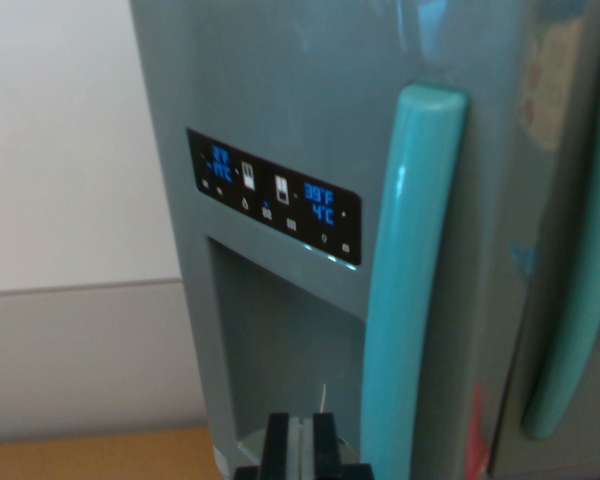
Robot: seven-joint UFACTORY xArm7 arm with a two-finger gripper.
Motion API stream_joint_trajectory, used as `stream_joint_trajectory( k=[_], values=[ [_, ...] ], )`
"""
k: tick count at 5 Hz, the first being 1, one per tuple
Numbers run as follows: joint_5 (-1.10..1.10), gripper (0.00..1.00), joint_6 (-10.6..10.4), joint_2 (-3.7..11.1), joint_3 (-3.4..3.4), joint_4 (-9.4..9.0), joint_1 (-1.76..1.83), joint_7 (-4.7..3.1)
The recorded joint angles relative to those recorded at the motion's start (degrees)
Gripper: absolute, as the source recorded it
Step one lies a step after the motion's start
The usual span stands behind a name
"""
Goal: Close fridge door
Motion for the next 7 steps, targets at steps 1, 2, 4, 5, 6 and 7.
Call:
stream_joint_trajectory(
  k=[1,2,4,5,6,7],
  values=[
    [0.00,1.00,0.00,0.00,0.00,0.00,0.00,0.00],
    [0.00,1.00,0.00,5.07,-0.05,2.56,0.00,0.00],
    [0.00,1.00,-0.02,9.65,-0.42,4.59,0.00,0.00],
    [0.00,1.00,-0.02,9.65,-0.42,4.59,0.00,0.00],
    [0.00,1.00,-0.03,13.42,-1.77,6.46,0.00,0.00],
    [0.00,1.00,-0.03,13.42,-1.77,6.46,0.00,0.00]
  ],
)
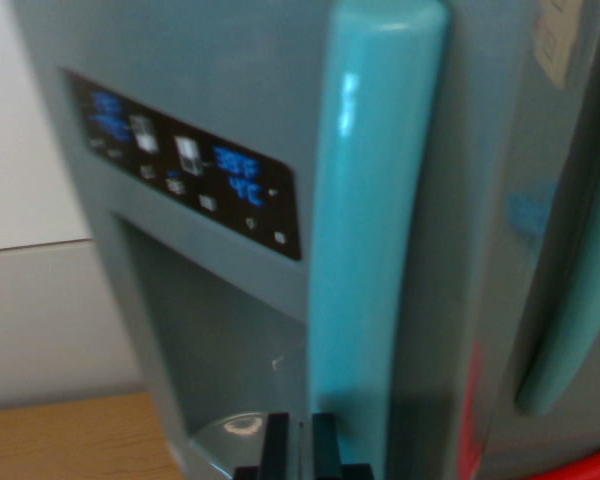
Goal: Close fridge door
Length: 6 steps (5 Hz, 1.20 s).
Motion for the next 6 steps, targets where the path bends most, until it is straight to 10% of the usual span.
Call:
stream_joint_trajectory(
  k=[3,4,5,6],
  values=[
    [0.00,1.00,-0.01,6.53,-2.55,3.99,0.00,0.00],
    [0.00,1.00,-0.01,6.53,-2.55,3.99,0.00,0.00],
    [0.00,1.00,-0.02,10.26,-3.83,6.91,0.00,0.00],
    [0.00,1.00,-0.02,10.26,-3.83,6.91,0.00,0.00]
  ],
)
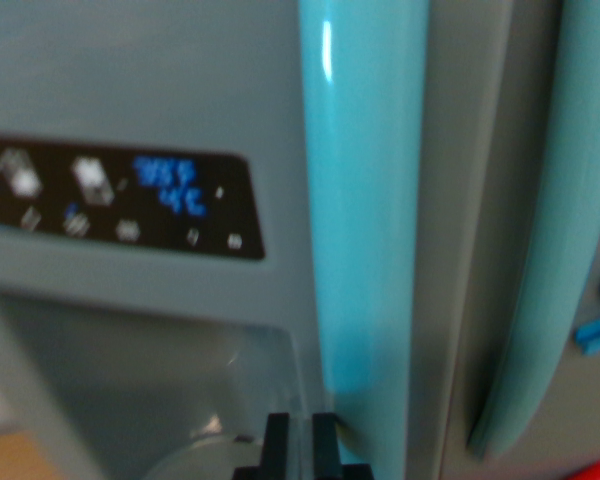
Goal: Close fridge door
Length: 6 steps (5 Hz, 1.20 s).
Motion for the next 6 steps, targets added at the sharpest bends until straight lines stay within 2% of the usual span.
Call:
stream_joint_trajectory(
  k=[1,2,3,4,5,6],
  values=[
    [0.00,1.00,-0.01,4.07,-0.85,3.66,0.00,0.00],
    [0.00,1.00,-0.01,4.07,-0.85,3.66,0.00,0.00],
    [0.00,1.00,-0.02,8.19,-1.66,6.90,0.00,0.00],
    [0.00,1.00,-0.02,8.19,-1.66,6.90,0.00,0.00],
    [0.00,1.00,-0.04,11.64,-2.05,9.57,0.00,0.00],
    [0.00,1.00,-0.04,11.64,-2.05,9.57,0.00,0.00]
  ],
)
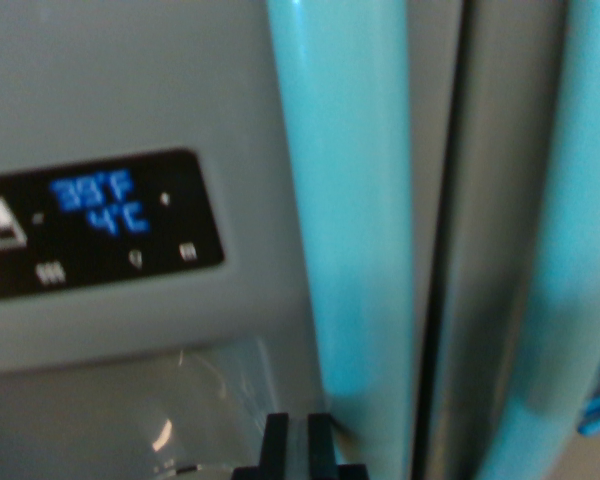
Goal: Close fridge door
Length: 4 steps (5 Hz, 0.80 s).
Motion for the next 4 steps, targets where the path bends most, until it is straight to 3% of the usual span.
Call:
stream_joint_trajectory(
  k=[1,2,3,4],
  values=[
    [0.00,1.00,-0.02,2.24,-0.18,2.00,0.00,0.00],
    [0.00,1.00,-0.02,2.24,-0.18,2.00,0.00,0.00],
    [0.00,1.00,-0.03,3.65,-0.24,3.14,0.00,0.00],
    [0.00,1.00,-0.03,3.65,-0.24,3.14,0.00,0.00]
  ],
)
